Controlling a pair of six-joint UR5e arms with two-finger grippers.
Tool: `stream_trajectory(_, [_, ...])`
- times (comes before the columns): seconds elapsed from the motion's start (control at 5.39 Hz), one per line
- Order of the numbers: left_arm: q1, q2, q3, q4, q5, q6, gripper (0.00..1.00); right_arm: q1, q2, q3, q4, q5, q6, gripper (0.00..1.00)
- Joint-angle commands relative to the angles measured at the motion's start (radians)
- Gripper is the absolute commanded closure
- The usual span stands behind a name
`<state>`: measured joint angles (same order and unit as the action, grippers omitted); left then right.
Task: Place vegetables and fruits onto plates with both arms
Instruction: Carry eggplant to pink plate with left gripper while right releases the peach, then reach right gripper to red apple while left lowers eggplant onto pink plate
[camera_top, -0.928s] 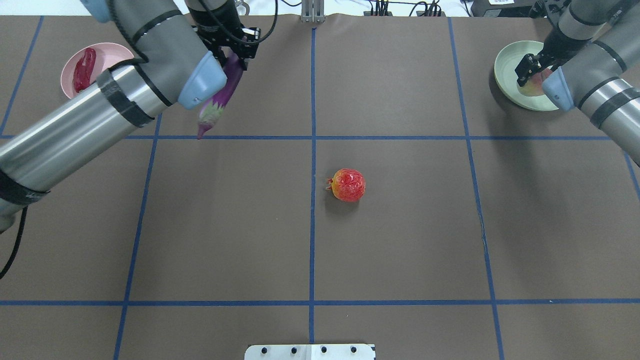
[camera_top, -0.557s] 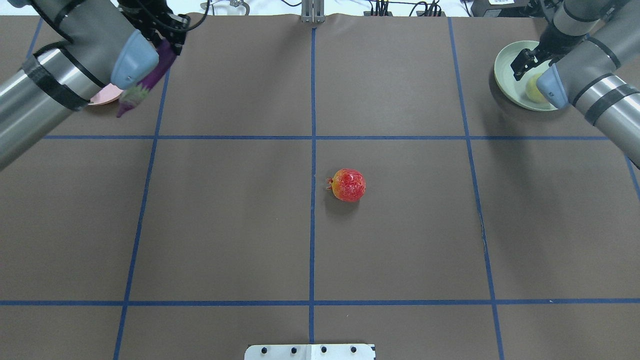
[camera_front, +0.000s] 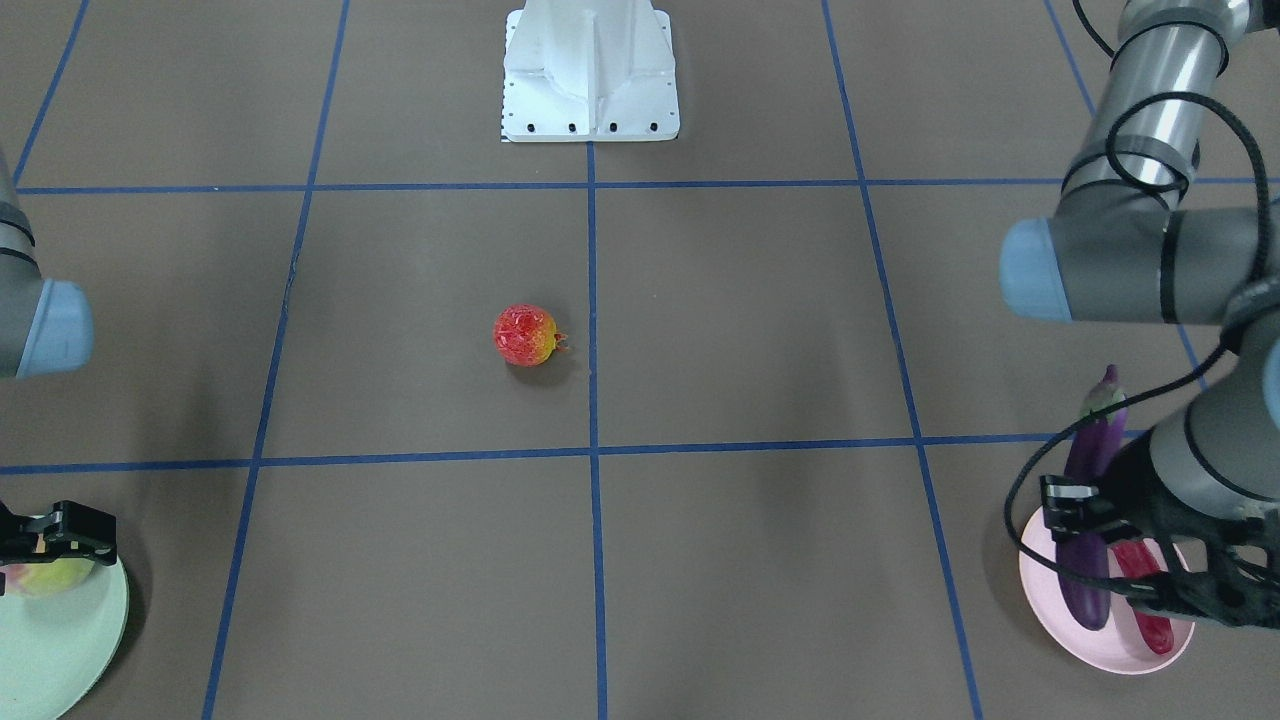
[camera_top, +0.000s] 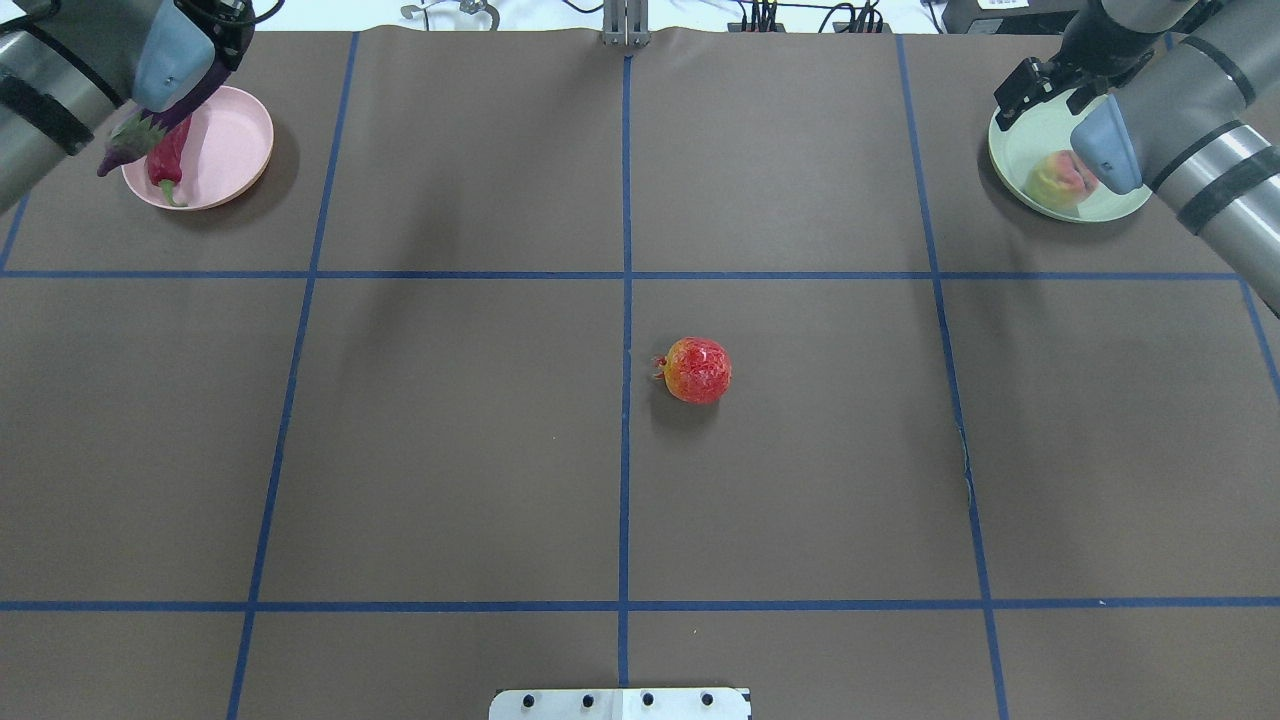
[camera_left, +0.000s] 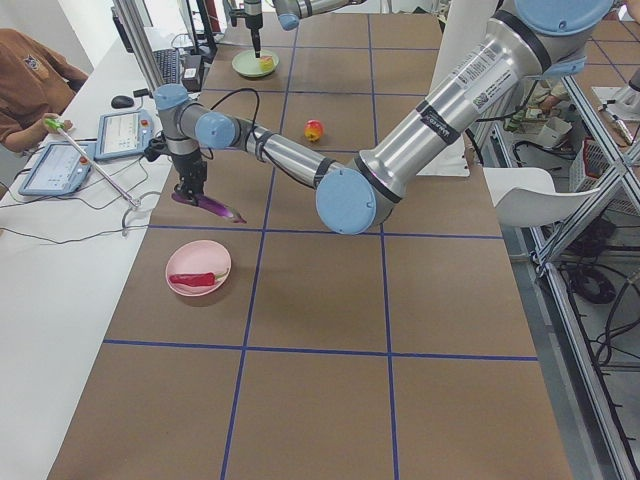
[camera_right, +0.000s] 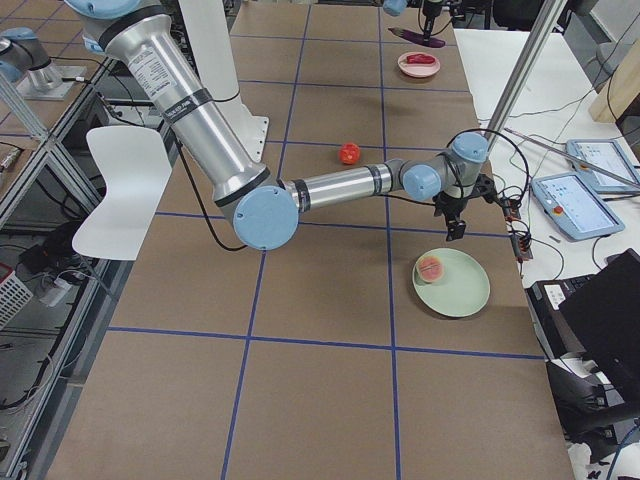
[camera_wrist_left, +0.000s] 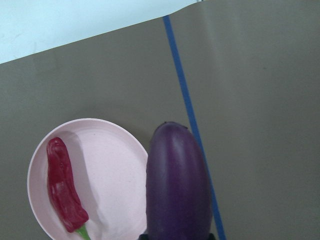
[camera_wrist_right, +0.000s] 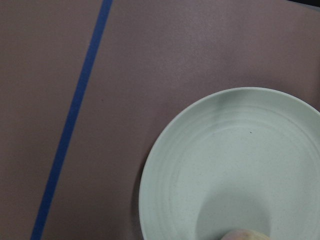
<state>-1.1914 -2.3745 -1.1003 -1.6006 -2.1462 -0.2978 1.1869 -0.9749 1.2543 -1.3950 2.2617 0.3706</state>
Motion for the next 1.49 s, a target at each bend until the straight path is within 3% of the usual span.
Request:
stream_trajectory(0.0, [0.005, -0.017, 0.167, -0.173, 0.084, -0.092, 1.00, -0.039, -0.060, 0.275, -0.146, 0.057, 0.234, 0.00])
stream_trajectory(0.37, [0.077, -0.040, 0.268, -0.279, 0.237, -0.175, 1.00, -0.140, -0.079, 0.408, -0.157, 0.046, 0.441, 0.00])
stream_trajectory(0.56, [0.102, -0.040, 0.301, -0.303, 0.283, -0.173, 1.00, -0.180, -0.097, 0.463, -0.159, 0.042, 0.471, 0.00])
stream_trajectory(0.74, [0.122, -0.039, 0.313, -0.303, 0.334, -0.172, 1.00, -0.246, -0.099, 0.503, -0.159, 0.001, 0.613, 0.00])
stream_trajectory(0.93, [0.124, -0.037, 0.312, -0.318, 0.336, -0.167, 0.01, -0.338, -0.085, 0.505, -0.162, -0.073, 0.658, 0.00])
stream_trajectory(1.3, [0.099, -0.043, 0.269, -0.323, 0.321, -0.175, 0.00, -0.470, -0.010, 0.488, -0.163, -0.149, 0.776, 0.00])
